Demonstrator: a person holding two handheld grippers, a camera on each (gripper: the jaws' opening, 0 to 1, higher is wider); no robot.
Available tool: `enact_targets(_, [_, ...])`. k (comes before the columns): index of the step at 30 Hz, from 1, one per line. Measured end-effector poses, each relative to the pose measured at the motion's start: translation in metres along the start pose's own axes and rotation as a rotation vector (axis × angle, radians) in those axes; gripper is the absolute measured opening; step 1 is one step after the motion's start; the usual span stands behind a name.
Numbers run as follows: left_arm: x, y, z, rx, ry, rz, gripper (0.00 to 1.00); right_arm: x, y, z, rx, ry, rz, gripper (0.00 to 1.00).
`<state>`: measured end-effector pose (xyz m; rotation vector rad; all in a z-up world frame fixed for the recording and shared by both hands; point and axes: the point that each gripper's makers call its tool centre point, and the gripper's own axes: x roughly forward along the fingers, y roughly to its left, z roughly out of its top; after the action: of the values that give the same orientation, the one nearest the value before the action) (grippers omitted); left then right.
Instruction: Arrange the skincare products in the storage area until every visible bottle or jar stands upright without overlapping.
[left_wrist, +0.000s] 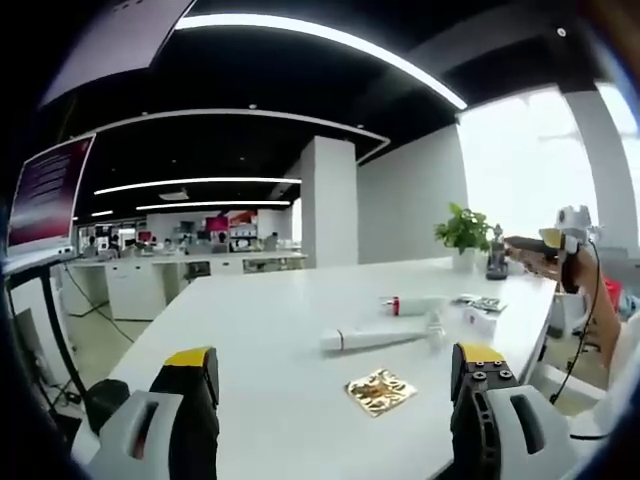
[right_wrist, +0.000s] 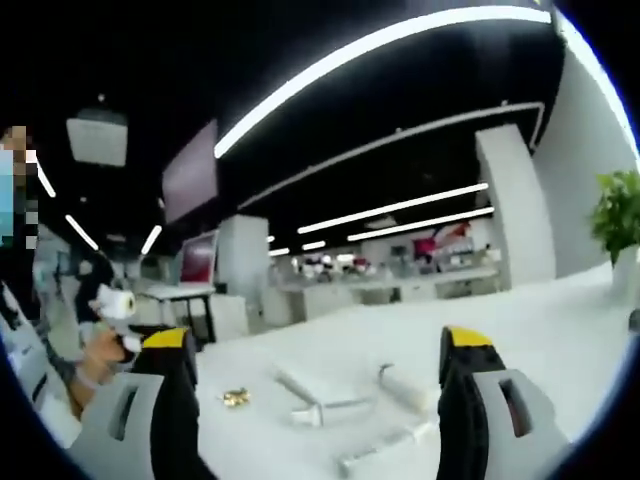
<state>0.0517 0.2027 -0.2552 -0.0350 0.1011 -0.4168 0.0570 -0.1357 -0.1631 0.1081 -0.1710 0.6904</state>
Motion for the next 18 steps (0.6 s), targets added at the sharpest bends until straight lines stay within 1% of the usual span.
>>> enact_targets(4, [-0.001, 0.001, -0.001, 0.008, 0.006, 0.002, 0.99, 0.005, 0.003, 0.001, -0.024, 0.008, -0.002, 1.0])
enact_targets(6, [-0.002, 0.002, -0.001, 0.01, 0.008, 0.005, 0.99, 0.008, 0.004, -0.001, -0.031, 0.031, -0.002, 1.0])
enact_targets(8, [-0.003, 0.004, 0.0, 0.008, 0.004, 0.01, 0.99, 0.012, 0.005, -0.005, -0.036, 0.064, 0.02, 1.0])
enact_targets(13, [-0.003, 0.007, -0.002, 0.005, 0.005, 0.015, 0.99, 0.021, 0.006, -0.014, -0.005, 0.088, 0.054, 1.0])
enact_targets(17, [-0.004, 0.008, -0.001, -0.004, 0.004, 0.018, 0.99, 0.026, 0.003, -0.014, 0.019, 0.077, 0.049, 1.0])
enact_targets(18, [-0.005, 0.008, -0.001, -0.004, 0.0, 0.017, 0.99, 0.027, 0.004, -0.013, 0.021, 0.076, 0.059, 1.0])
